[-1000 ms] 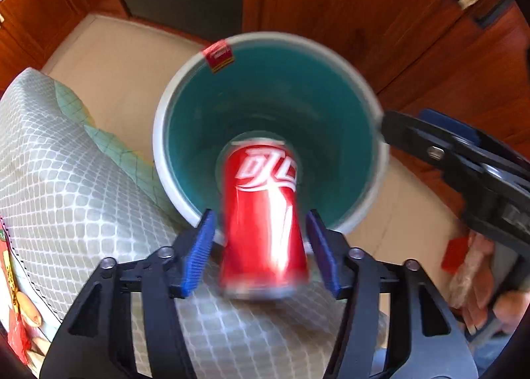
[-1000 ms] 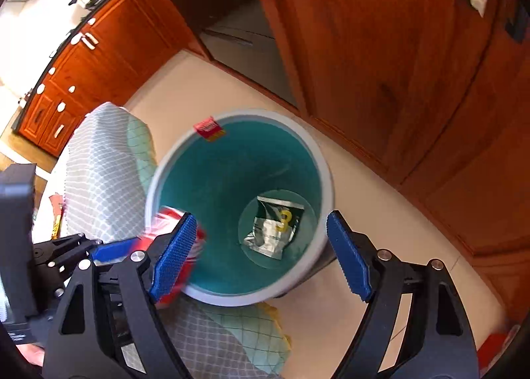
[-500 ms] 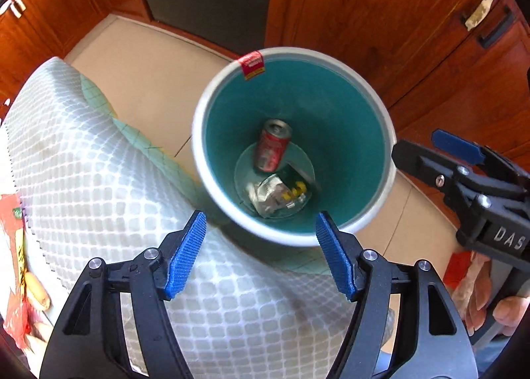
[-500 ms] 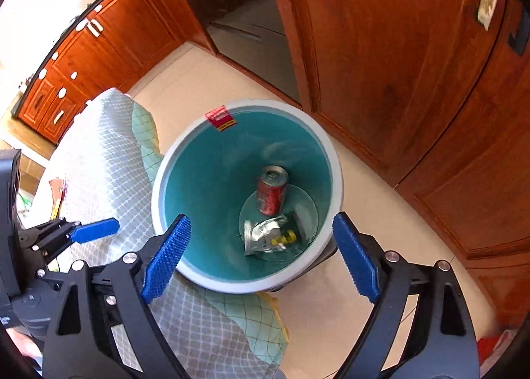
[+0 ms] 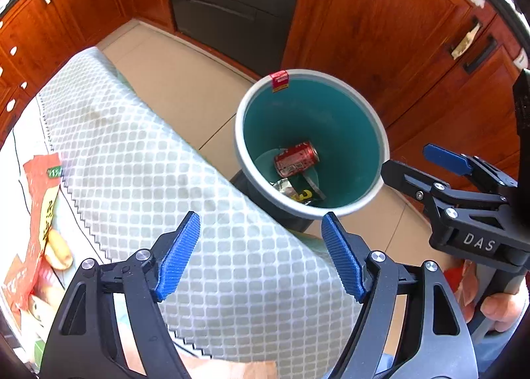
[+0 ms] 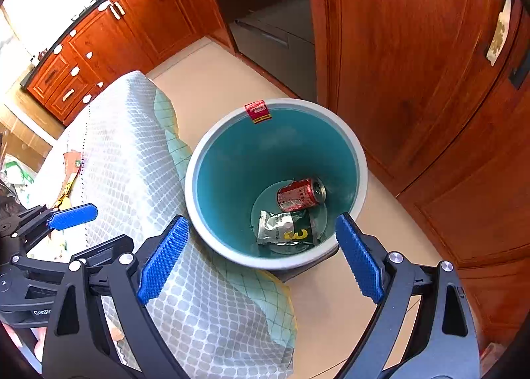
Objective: Collect trash
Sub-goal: 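Return both grippers from the bin to the trash on the table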
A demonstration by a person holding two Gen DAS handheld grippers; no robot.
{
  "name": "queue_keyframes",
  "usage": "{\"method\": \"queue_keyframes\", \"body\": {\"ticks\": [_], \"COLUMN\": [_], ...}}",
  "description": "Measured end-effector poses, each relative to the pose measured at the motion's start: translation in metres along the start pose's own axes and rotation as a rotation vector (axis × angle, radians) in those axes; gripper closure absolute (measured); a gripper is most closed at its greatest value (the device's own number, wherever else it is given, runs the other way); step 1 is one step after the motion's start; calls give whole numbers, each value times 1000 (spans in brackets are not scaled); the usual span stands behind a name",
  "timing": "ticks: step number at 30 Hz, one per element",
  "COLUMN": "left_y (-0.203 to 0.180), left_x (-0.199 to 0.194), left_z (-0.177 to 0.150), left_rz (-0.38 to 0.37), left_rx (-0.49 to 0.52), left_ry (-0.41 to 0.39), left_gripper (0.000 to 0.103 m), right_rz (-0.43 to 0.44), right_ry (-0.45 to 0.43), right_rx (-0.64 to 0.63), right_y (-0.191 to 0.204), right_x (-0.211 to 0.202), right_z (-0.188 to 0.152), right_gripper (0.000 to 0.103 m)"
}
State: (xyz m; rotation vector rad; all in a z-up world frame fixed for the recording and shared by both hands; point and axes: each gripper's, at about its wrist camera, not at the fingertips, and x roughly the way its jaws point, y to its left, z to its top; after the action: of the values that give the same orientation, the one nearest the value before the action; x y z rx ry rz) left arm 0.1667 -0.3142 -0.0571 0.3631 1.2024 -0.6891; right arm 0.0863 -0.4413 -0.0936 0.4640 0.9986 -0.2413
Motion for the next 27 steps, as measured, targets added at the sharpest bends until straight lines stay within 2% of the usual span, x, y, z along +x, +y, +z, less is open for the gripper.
{"method": "queue_keyframes", "body": {"ticks": [6,13,18,27], "left_y": [12,41,64,113], "left_x": [-38,-90,-112,-150], "left_z": [-17,-76,-123,-205], "left_rz": [-20,5,33,80], "left_rx": [-25,-47,-72,-212], "left_ry": [-59,-105,-111,-166], "left_gripper": [23,22,22,22], "right_rz": [10,67,122,257], "right_ry": [-16,-4,49,220], "right_rx": [-56,-149,-192,-314], "right_y": [21,58,90,174], "right_x": [-24,-48,-52,-54], "right_z": [-12,-44,-72,-129], "right_gripper": [17,15,15,15]}}
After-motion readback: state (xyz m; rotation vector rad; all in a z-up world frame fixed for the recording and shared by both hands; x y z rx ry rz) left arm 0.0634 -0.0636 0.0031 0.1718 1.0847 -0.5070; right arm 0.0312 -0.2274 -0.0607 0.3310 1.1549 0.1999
